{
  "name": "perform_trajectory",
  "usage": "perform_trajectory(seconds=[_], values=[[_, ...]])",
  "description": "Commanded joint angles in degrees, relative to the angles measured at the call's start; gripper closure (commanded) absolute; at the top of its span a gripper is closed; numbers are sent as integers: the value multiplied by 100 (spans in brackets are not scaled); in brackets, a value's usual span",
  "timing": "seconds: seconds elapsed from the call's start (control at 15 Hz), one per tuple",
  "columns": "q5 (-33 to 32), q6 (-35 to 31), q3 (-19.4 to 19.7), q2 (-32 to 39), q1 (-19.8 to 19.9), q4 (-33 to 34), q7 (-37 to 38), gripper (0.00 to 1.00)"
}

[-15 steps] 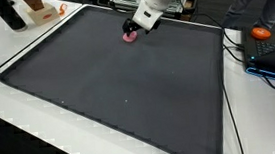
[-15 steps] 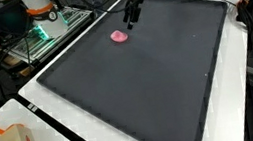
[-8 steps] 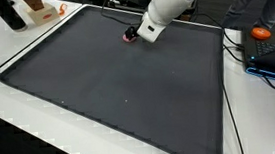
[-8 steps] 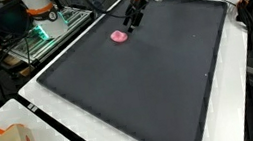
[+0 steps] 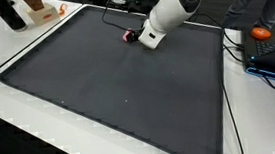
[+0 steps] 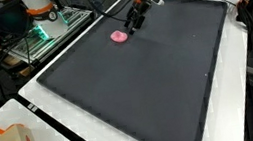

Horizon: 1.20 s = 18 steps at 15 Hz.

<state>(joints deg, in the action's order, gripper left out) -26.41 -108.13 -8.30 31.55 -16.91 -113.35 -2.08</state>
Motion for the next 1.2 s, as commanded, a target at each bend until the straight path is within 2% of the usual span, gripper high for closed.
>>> perform_trajectory(seconds=[0.0,0.67,1.13], values=[[-139,262,59,157,-95,194,84,0],[274,283,137,52,232,288,66,0],[1306,-197,252,-105,790,276,377,0]])
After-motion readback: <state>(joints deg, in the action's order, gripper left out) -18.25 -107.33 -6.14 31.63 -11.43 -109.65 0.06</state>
